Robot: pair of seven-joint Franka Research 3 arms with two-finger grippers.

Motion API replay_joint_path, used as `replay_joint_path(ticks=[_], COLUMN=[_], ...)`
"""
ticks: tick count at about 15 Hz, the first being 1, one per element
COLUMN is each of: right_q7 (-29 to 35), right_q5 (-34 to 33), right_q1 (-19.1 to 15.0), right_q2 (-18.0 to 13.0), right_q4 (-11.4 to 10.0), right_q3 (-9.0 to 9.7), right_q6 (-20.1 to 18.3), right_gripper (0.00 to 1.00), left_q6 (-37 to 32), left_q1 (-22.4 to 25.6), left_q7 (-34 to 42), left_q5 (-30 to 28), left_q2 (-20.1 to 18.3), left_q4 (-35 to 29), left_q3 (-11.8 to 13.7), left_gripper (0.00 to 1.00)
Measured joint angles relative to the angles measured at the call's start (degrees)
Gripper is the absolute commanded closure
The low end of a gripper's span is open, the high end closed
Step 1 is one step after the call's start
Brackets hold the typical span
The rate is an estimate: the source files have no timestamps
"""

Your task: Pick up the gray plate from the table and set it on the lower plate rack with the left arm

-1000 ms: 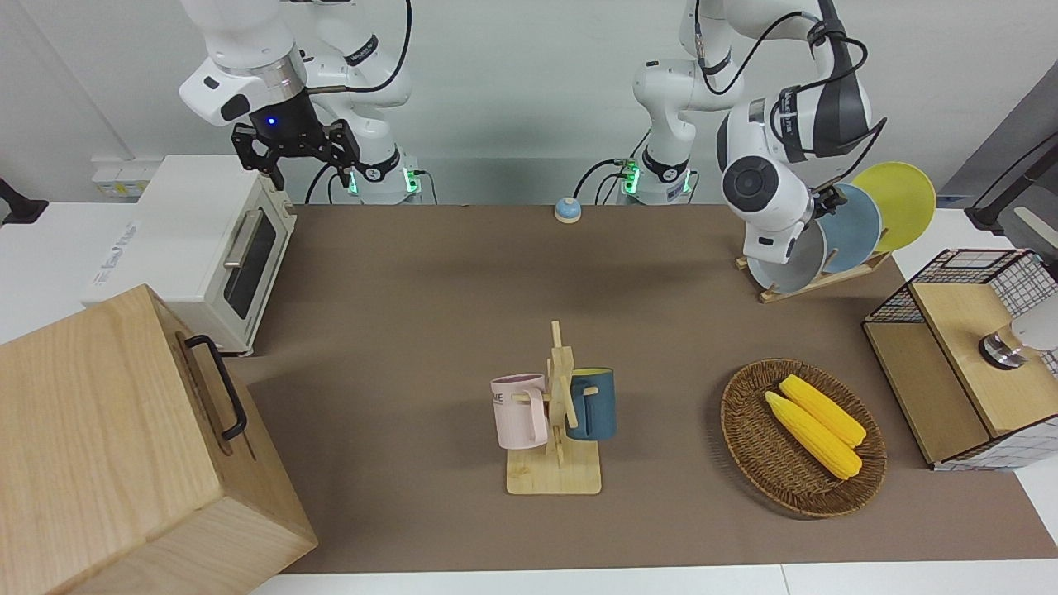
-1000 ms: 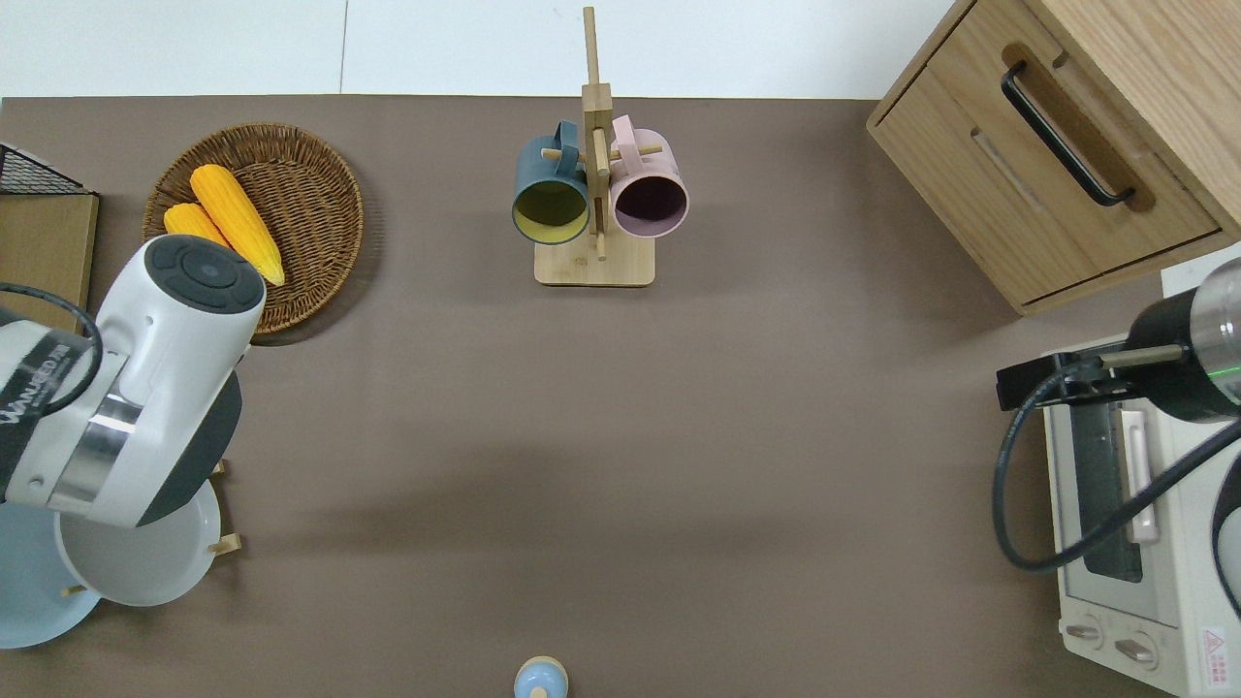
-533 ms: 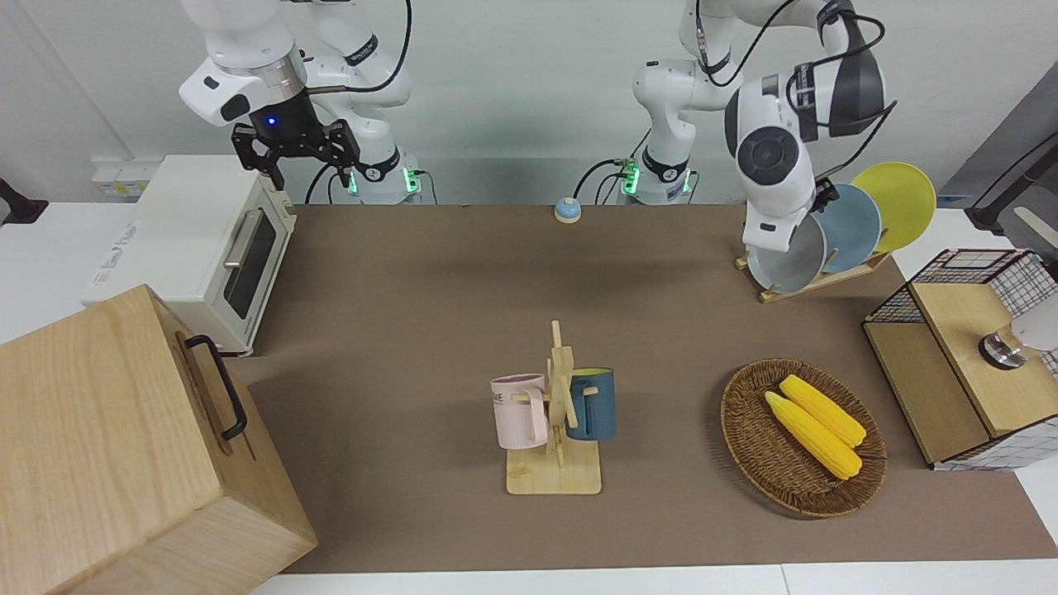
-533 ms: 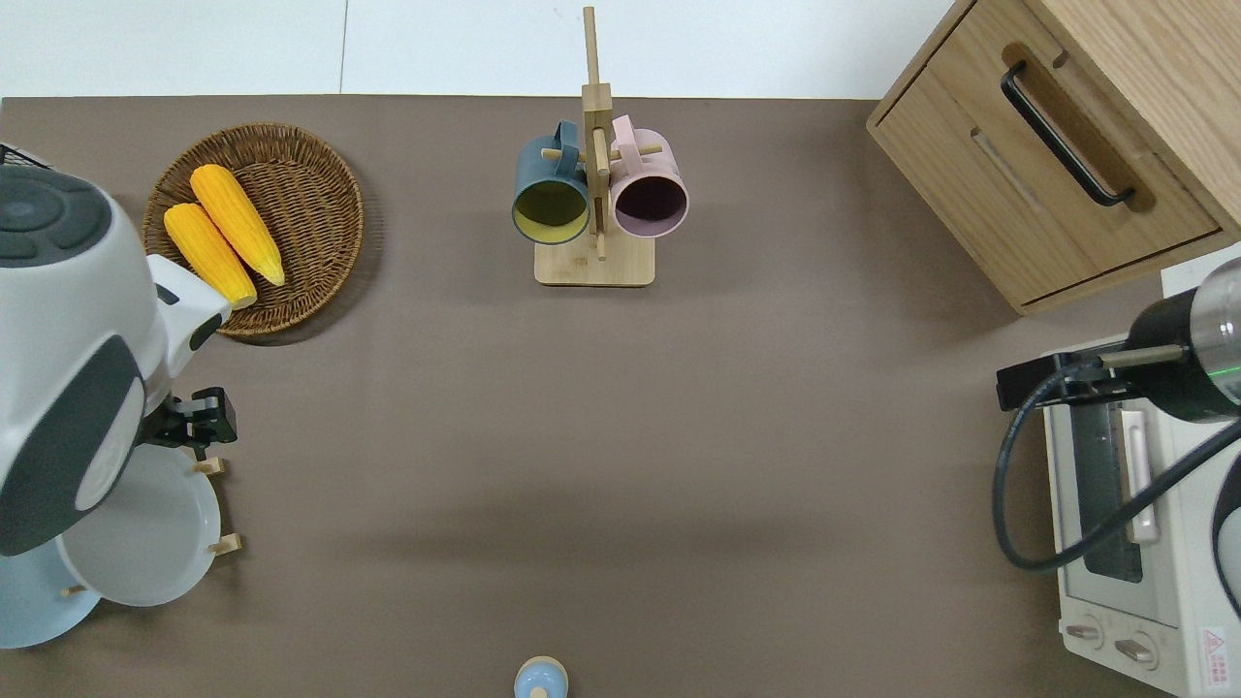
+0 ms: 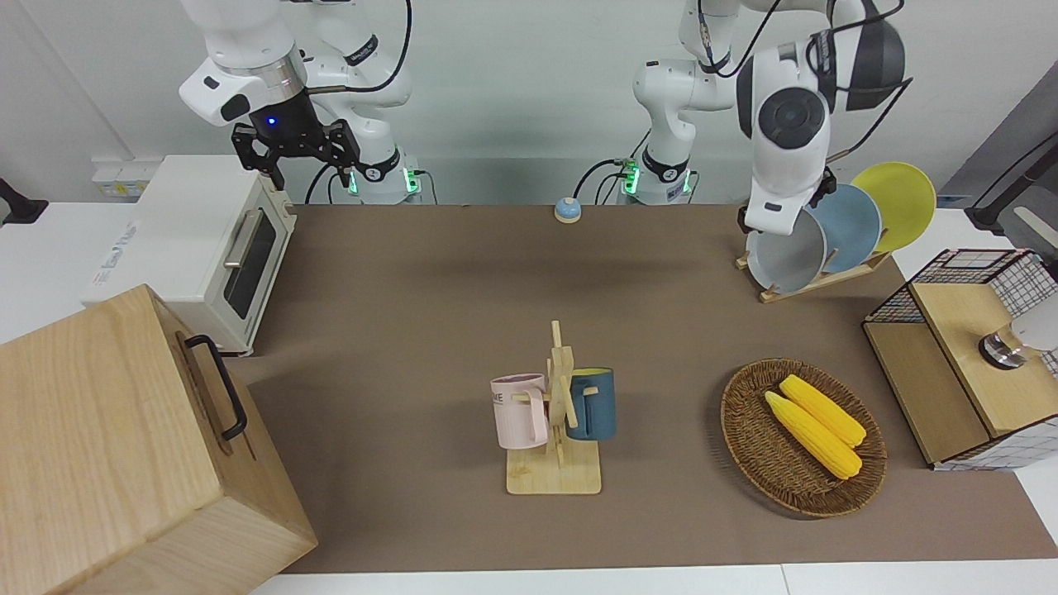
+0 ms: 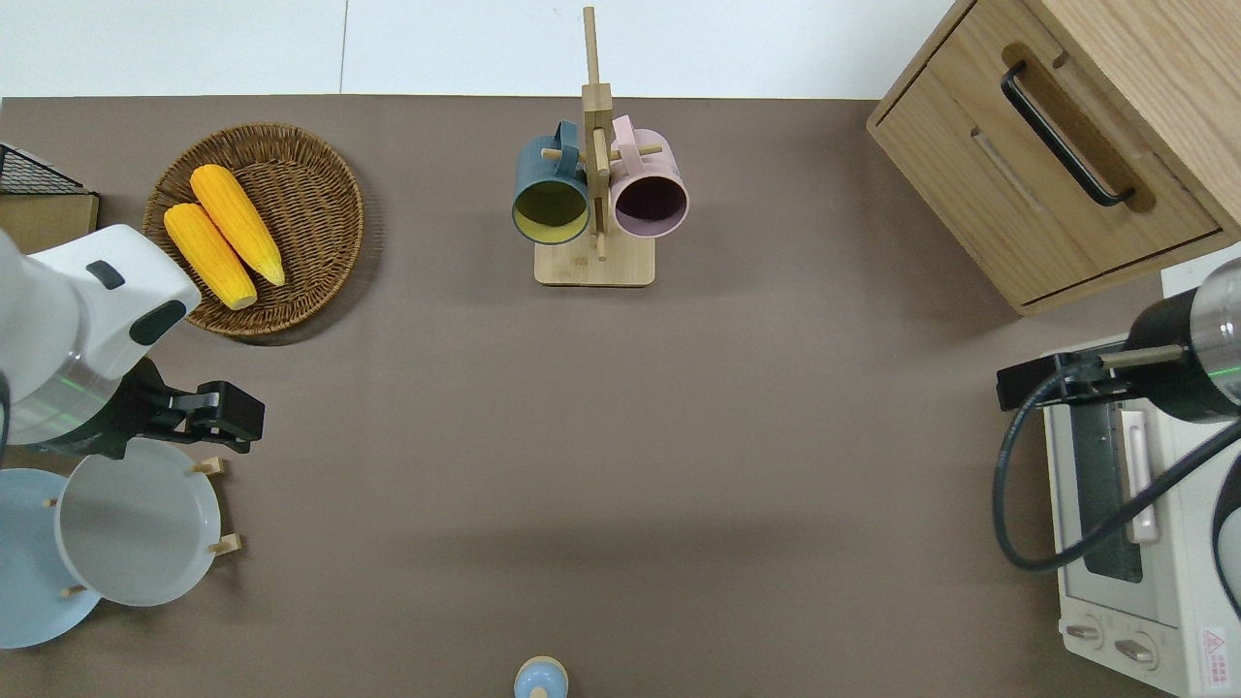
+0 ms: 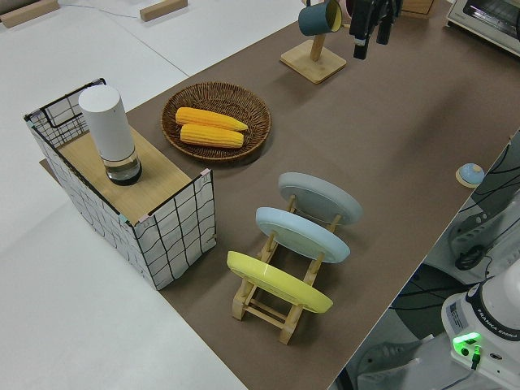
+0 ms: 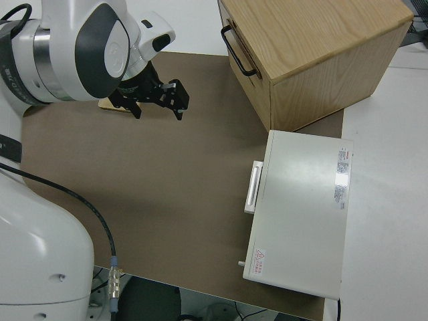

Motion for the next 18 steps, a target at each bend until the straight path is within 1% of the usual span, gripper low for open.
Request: replay_joint_path(ticks=[2, 5, 9, 13, 18], right_q7=[0.0, 0.0, 0.0, 0.0, 0.0], right_q5=[0.0, 0.0, 0.0, 0.0, 0.0], right_q1=[0.0, 0.0, 0.0, 0.0, 0.0], right_q2=[0.0, 0.0, 0.0, 0.0, 0.0], right_q4=[0.0, 0.0, 0.0, 0.0, 0.0], right_q3=[0.0, 0.0, 0.0, 0.0, 0.0], right_q6=[0.0, 0.0, 0.0, 0.0, 0.0], right_gripper=[0.011, 0.013, 0.011, 0.011, 0.011], left_q6=[0.0, 1.3, 3.7, 6.1, 6.8], left_q1=[0.0, 0.0, 0.1, 0.1, 0.1], left_q7=[4.4, 9.6, 13.9, 14.8, 14.9], left_q5=[-2.6, -3.8, -5.4, -5.4, -5.4], left_q2=[-1.3, -3.2, -4.4, -4.8, -5.6], left_q4=[0.5, 0.6, 0.3, -2.2, -3.7], left_q3=[0.2, 0.7, 2.7, 2.8, 2.9], left_gripper=[0.01, 0.0, 0.0, 0.0, 0.0])
